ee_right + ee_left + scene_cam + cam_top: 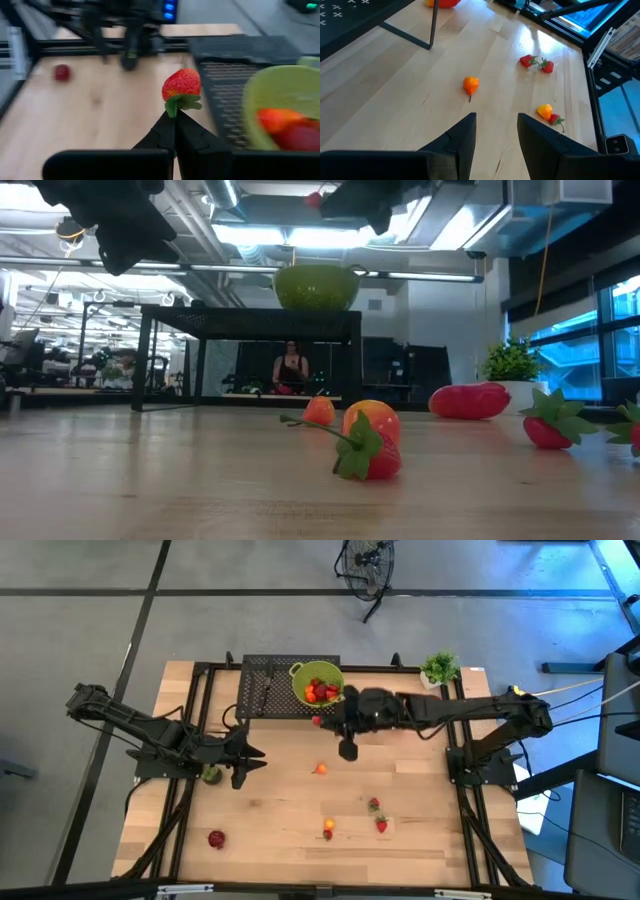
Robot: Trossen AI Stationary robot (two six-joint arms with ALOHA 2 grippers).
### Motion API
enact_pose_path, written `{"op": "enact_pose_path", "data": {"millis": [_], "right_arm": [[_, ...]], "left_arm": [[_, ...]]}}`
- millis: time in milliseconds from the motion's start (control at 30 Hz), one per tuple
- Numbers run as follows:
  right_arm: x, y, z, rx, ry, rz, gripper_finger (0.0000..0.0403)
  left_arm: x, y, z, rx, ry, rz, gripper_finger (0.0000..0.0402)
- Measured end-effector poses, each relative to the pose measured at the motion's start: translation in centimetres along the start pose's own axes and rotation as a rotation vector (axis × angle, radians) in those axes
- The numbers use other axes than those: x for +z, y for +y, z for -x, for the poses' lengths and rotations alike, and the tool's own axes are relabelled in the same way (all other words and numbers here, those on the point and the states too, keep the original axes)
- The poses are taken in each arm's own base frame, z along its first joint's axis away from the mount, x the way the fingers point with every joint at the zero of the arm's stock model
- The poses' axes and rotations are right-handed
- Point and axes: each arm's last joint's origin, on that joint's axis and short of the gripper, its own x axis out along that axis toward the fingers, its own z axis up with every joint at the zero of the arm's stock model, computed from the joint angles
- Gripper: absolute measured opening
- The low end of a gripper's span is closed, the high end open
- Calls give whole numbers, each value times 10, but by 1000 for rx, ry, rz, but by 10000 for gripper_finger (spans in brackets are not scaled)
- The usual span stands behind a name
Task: Pick & Place Fruit
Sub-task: Put the strawberry into the green strainer bowl on the shelf
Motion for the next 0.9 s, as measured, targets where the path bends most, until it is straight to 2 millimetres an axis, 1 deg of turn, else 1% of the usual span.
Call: {"op": "enact_pose_path", "data": {"millis": [167,367,533,633,733,900], "right_arm": [[18,-19,9,-69,-21,4,2],[27,-49,15,-176,-44,-36,2],[26,-80,19,-283,-44,-122,2],[21,-94,19,-317,-23,-171,2],[15,-100,14,-331,16,-202,2],[6,-103,0,-332,73,-207,2]], "left_arm": [[0,0,0,0,0,0,139],[0,0,0,0,0,1,139],[0,0,0,0,0,3,139],[0,0,0,0,0,9,139],[0,0,0,0,0,12,139],[0,0,0,-1,1,18,139]]}}
